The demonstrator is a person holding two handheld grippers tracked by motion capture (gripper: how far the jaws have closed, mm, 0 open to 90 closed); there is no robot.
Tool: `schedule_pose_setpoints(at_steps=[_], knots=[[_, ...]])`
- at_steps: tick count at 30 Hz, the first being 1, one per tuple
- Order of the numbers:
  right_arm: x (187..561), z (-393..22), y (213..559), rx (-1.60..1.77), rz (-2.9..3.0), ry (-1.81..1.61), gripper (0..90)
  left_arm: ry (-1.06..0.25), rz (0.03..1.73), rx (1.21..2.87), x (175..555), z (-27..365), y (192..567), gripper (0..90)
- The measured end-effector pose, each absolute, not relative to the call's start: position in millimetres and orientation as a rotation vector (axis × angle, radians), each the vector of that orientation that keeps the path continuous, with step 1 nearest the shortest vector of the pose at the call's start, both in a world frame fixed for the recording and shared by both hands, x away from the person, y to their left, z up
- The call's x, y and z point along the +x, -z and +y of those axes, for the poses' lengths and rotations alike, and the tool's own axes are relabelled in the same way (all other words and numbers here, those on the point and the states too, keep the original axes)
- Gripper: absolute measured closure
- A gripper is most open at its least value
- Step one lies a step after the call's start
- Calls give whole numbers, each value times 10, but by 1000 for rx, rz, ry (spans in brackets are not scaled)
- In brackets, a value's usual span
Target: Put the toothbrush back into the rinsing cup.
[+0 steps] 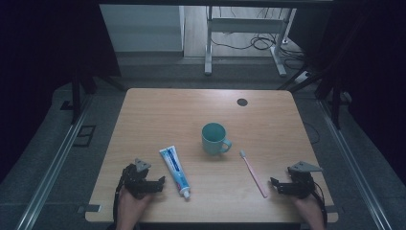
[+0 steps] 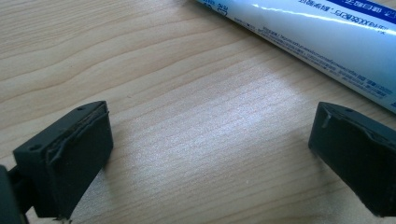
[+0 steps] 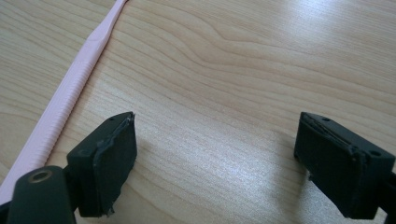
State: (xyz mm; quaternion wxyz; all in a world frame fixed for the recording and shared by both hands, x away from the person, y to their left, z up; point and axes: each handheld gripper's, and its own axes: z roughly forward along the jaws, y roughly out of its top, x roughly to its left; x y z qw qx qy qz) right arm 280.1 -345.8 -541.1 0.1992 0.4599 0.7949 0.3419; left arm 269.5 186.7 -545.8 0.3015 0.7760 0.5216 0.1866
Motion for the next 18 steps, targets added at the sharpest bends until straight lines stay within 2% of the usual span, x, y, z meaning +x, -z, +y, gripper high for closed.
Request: schedule_pose_setpoints(at_steps=[18], knots=[[2773, -3436, 5388, 1267, 2238, -962, 135, -495, 1383, 2058, 2696, 1867, 5458, 0]])
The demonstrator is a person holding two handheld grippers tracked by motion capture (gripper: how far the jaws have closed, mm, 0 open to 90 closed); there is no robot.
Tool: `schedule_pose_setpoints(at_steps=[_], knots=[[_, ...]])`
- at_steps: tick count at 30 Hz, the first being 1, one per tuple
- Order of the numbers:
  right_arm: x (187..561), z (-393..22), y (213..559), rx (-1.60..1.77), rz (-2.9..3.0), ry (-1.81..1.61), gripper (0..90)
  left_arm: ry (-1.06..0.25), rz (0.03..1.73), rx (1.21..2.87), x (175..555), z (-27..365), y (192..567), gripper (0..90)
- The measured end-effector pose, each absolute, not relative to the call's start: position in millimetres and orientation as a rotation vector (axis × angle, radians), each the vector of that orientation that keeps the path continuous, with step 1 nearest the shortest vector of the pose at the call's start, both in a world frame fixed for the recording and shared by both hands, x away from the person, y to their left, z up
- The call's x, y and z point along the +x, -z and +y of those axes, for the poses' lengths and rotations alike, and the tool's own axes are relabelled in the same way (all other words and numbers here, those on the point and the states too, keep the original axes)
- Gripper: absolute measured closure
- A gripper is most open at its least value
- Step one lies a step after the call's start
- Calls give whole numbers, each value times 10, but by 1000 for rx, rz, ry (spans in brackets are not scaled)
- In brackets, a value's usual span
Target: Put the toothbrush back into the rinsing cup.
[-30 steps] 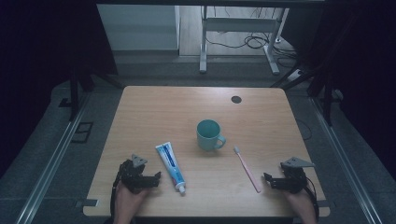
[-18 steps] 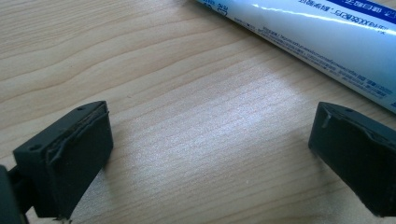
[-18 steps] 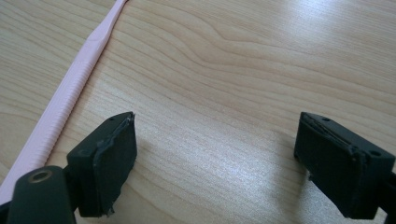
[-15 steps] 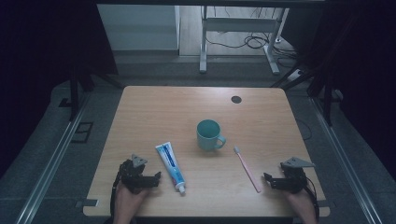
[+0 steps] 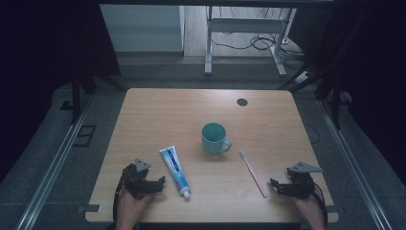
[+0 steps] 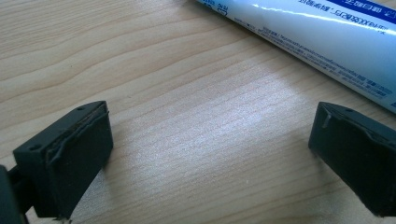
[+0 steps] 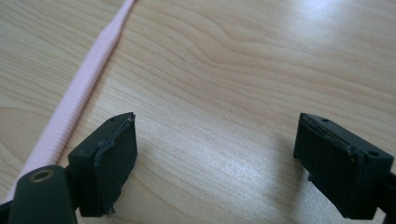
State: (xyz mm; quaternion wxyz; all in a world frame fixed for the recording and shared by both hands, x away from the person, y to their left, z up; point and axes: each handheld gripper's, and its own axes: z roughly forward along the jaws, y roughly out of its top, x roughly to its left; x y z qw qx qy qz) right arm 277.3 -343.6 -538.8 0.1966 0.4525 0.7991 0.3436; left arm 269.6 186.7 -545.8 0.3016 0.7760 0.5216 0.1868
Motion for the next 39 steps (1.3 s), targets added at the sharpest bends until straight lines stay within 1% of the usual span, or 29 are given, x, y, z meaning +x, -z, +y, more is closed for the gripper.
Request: schedule_pose_setpoints(at_steps=[15, 20, 22, 24, 25, 28, 29, 30, 31, 32, 33, 34, 35, 39], knots=[[2728, -3440, 5256, 1308, 2244, -1036, 144, -495, 1384, 2058, 2695, 1866, 5458, 0], [2702, -3412, 5211, 1311, 2268, -1069, 135, -495, 1384, 2057, 2696, 1866, 5458, 0], [2682, -3376, 5178, 1307, 2277, -1053, 254, -495, 1385, 2057, 2696, 1865, 5459, 0], [2665, -3357, 5161, 1295, 2288, -1064, 394, -495, 1385, 2057, 2696, 1865, 5459, 0], [2665, -3357, 5161, 1295, 2288, -1064, 394, -495, 1385, 2056, 2696, 1864, 5459, 0], [2632, -3303, 5148, 1226, 2321, -1054, 586, -494, 1384, 2057, 2696, 1865, 5459, 0], [2632, -3303, 5148, 1226, 2321, -1054, 586, -494, 1384, 2057, 2696, 1865, 5459, 0], [2625, -3279, 5146, 1217, 2332, -1060, 655, -495, 1385, 2057, 2696, 1864, 5459, 0], [2625, -3279, 5146, 1217, 2332, -1060, 655, -495, 1385, 2057, 2696, 1864, 5459, 0], [2618, -3252, 5144, 1200, 2348, -1077, 717, -495, 1385, 2056, 2696, 1864, 5459, 0], [2616, -3240, 5144, 1192, 2355, -1080, 738, -495, 1385, 2057, 2696, 1864, 5459, 0], [2616, -3240, 5144, 1192, 2355, -1080, 738, -495, 1385, 2057, 2696, 1864, 5459, 0], [2607, -3198, 5148, 1172, 2384, -1094, 786, -494, 1385, 2056, 2696, 1864, 5458, 0], [2602, -3123, 5181, 1141, 2433, -1084, 822, -495, 1385, 2057, 2696, 1864, 5459, 0]])
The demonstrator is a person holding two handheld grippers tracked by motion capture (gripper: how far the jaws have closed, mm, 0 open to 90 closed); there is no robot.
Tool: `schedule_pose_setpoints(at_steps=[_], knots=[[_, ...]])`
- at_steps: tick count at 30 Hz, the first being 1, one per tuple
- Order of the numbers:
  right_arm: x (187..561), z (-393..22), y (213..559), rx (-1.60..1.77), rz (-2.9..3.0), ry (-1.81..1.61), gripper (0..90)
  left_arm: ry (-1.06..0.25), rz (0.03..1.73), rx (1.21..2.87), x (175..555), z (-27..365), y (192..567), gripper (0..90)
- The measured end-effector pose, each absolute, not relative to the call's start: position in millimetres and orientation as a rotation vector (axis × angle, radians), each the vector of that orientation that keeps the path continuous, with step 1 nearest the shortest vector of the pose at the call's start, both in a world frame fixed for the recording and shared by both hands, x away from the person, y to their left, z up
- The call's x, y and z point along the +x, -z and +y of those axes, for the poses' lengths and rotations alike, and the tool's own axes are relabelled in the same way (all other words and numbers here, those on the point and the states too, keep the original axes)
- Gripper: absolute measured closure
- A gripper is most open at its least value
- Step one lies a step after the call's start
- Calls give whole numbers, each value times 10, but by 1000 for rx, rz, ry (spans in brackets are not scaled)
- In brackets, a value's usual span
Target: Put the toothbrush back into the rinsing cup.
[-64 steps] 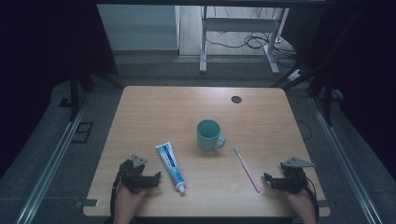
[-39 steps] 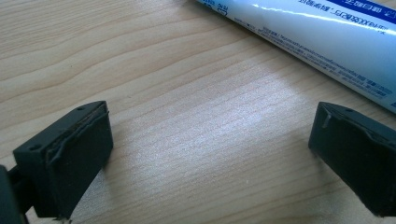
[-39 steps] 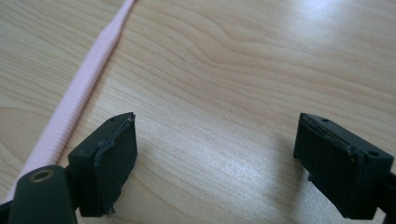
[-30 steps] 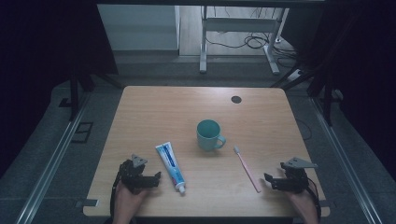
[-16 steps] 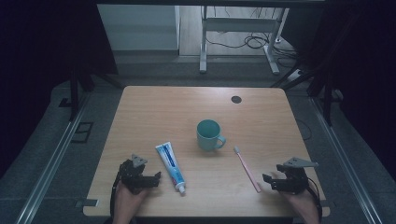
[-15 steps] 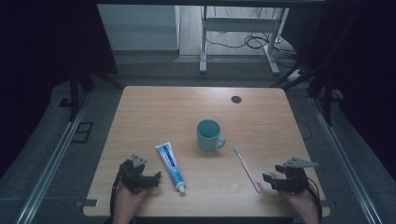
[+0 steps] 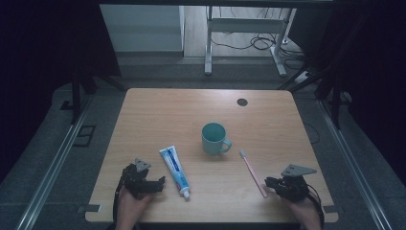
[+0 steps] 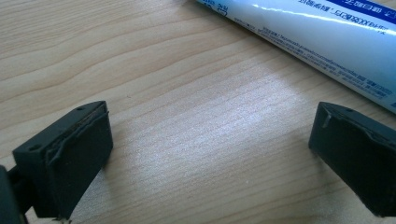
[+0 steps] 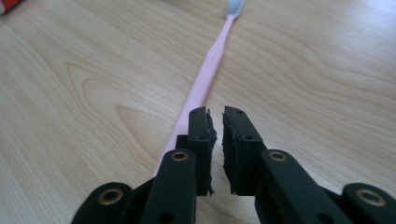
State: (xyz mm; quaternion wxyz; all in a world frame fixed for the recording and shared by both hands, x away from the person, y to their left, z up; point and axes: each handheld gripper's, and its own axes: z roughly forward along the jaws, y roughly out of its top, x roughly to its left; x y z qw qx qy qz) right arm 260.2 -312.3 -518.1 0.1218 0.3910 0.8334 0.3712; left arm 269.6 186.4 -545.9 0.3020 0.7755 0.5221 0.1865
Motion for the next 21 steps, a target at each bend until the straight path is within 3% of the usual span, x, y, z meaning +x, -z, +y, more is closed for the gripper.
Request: schedule_pose_setpoints(at_steps=[21], knots=[[2575, -2931, 5243, 1074, 2511, -1095, 815, -495, 1384, 2057, 2696, 1864, 5459, 0]])
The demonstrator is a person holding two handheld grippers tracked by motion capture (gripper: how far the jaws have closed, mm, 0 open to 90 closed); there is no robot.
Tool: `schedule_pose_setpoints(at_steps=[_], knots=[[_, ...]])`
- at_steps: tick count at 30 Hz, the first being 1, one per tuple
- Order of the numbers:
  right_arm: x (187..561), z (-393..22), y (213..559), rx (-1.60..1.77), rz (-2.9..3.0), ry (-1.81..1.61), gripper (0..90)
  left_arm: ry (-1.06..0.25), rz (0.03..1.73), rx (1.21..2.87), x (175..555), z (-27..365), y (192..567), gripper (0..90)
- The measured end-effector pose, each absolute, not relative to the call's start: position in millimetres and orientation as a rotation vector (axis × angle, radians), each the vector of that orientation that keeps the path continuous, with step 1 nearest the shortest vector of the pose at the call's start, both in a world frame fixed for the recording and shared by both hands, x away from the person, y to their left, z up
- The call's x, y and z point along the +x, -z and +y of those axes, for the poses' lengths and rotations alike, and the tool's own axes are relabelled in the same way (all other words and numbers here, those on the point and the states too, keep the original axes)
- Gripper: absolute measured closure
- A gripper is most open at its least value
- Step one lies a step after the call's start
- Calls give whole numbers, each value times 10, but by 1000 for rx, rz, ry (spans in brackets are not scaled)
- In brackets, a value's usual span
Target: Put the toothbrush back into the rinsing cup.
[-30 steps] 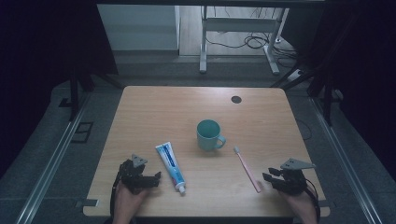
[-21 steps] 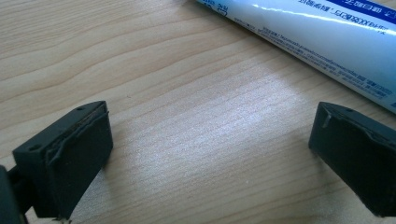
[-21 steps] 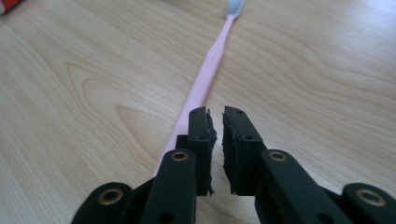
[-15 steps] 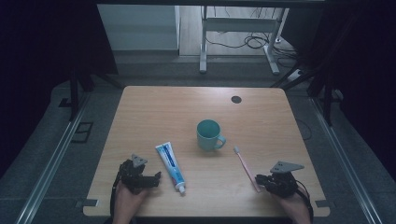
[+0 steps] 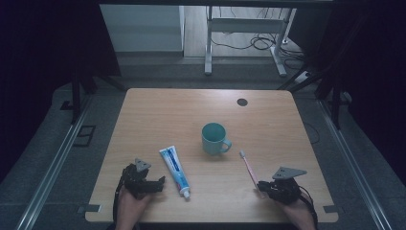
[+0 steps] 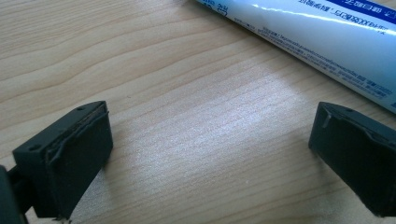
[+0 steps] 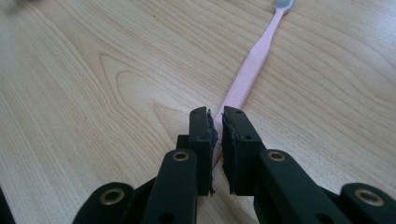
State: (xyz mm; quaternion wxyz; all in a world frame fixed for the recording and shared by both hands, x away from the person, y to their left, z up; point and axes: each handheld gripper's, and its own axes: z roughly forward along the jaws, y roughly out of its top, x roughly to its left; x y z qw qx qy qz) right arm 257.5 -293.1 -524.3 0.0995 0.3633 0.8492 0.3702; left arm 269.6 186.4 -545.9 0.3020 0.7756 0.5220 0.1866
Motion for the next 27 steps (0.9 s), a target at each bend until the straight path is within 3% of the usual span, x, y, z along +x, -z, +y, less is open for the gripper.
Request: schedule_pose_setpoints(at_steps=[8, 18, 27], knots=[[2584, -2964, 5233, 1091, 2495, -1089, 756, -493, 1384, 2057, 2696, 1865, 5458, 0], [2649, -2971, 5148, 1140, 2511, -1057, 616, -495, 1384, 2056, 2696, 1864, 5459, 0], [2786, -2876, 5062, 1168, 2555, -963, 595, -495, 1384, 2056, 2696, 1864, 5459, 0]])
